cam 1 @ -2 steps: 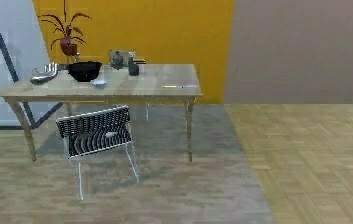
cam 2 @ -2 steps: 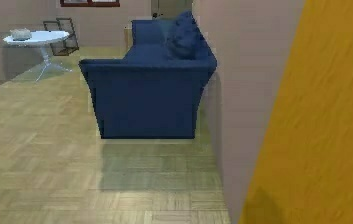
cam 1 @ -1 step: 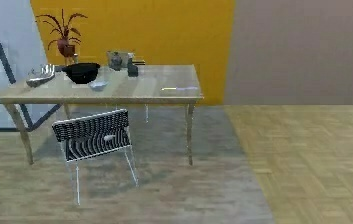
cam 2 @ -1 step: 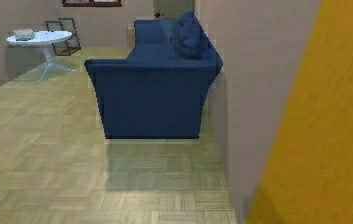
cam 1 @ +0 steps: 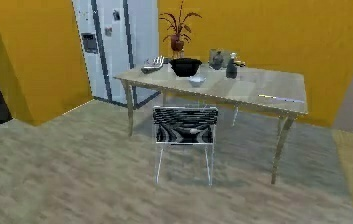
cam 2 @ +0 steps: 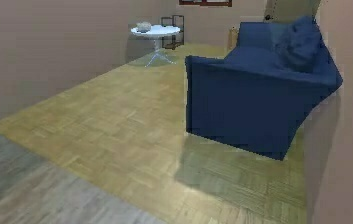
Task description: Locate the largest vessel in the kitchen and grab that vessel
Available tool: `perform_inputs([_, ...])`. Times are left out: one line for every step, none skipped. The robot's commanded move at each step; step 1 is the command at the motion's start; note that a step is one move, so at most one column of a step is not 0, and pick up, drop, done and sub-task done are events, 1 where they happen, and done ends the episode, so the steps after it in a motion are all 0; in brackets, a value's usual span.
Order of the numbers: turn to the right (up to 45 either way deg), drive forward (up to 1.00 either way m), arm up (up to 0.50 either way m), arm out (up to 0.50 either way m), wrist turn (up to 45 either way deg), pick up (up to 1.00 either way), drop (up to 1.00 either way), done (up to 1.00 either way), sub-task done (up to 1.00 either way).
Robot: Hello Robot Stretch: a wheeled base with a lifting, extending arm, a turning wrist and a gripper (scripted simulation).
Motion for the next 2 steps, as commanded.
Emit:
perform_inputs([0.0,0.60,0.00,0.00,0.0,0.00,0.00,0.00,0.00])
perform_inputs([-45.0,0.00,0.00,0.00,0.0,0.00,0.00,0.00,0.00])
